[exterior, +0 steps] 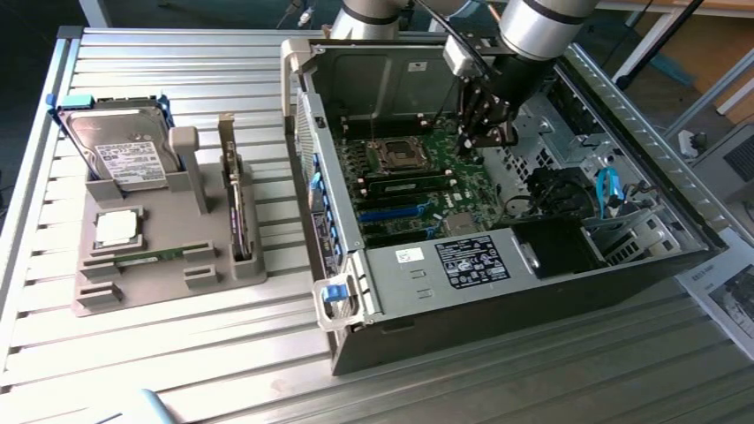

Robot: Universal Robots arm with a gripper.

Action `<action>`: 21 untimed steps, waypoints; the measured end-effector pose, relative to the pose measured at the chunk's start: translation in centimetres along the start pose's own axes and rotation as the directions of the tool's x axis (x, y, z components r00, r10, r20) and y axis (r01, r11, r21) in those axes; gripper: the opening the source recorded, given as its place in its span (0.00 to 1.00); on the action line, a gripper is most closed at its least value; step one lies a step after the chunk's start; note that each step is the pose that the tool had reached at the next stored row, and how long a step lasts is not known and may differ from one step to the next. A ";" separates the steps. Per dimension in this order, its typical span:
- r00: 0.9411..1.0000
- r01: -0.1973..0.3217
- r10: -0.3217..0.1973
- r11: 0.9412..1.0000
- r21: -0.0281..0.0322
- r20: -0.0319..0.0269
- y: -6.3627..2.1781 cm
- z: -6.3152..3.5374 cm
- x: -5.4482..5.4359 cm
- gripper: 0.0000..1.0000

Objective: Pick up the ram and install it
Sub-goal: 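Press down the ram until it locks into place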

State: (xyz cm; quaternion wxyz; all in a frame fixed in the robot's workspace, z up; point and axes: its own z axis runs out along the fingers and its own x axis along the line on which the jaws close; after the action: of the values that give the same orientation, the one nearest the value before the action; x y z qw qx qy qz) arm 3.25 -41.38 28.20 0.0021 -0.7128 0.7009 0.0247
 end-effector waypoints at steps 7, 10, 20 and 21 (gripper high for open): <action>1.000 0.000 0.000 1.000 -0.001 0.000 -0.09 2.26 0.0 0.10; 1.000 0.000 0.000 1.000 -0.001 0.000 -0.15 2.96 0.1 0.10; 1.000 0.000 0.000 1.000 -0.001 0.001 -0.27 4.53 0.1 0.10; 1.000 0.000 0.000 1.000 -0.001 0.002 -0.28 4.63 0.1 0.10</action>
State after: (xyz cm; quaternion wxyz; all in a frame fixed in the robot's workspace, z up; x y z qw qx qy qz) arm 3.38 -41.33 23.56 0.0024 -0.7128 0.7009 0.0255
